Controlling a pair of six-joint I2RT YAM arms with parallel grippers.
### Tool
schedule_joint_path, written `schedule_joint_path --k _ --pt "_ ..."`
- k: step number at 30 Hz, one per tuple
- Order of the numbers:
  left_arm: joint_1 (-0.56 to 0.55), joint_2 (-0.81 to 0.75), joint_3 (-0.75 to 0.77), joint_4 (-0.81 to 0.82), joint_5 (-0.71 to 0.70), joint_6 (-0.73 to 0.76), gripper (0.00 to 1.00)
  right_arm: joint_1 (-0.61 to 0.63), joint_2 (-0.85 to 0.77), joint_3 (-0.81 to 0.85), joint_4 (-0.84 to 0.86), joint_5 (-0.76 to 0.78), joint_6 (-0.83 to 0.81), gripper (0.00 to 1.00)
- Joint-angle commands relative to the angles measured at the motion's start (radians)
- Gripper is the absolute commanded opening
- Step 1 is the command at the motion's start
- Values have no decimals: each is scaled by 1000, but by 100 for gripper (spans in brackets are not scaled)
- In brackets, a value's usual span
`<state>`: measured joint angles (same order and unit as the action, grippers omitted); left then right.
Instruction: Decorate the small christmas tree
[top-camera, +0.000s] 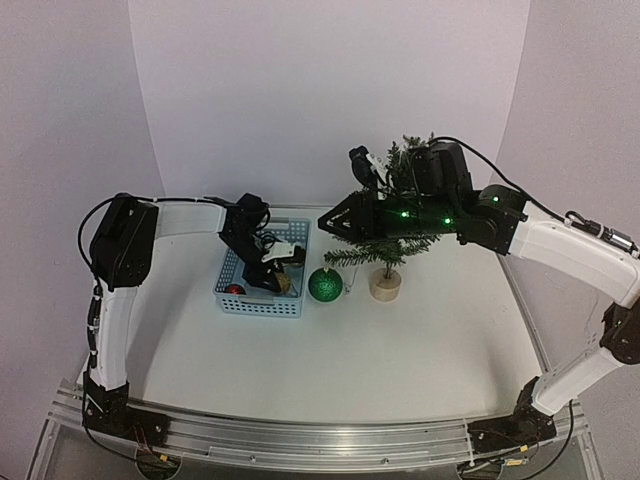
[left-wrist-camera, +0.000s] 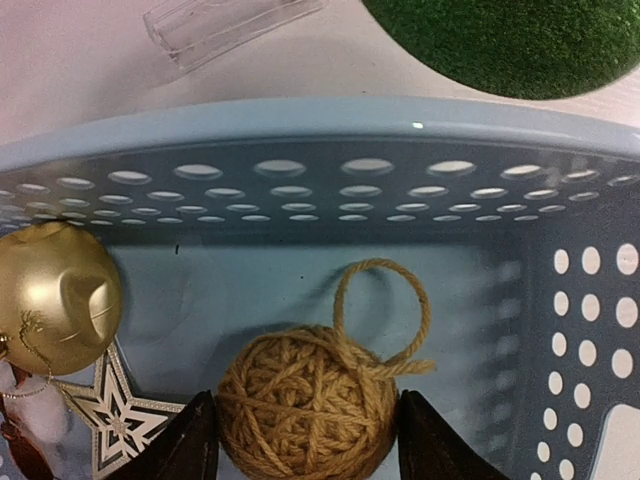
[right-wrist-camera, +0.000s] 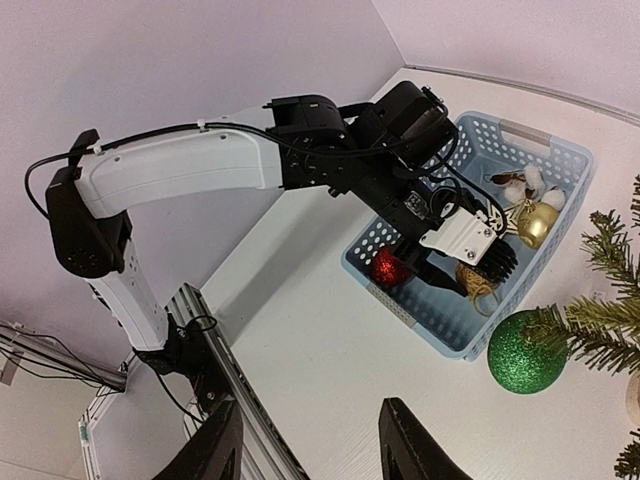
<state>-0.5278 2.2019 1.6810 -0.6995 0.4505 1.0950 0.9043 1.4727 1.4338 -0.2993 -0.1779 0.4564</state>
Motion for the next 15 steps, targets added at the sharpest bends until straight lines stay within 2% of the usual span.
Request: schedule_joint_path --k 1,7,15 --pt "1 16 39 28 0 -12 53 2 5 25 31 -18 -10 47" --pt "6 -11 38 7 -23 -28 26 2 -4 24 31 -16 -10 47" --pt "27 -142 79 -77 -42 -74 18 2 -12 38 31 -13 -17 47"
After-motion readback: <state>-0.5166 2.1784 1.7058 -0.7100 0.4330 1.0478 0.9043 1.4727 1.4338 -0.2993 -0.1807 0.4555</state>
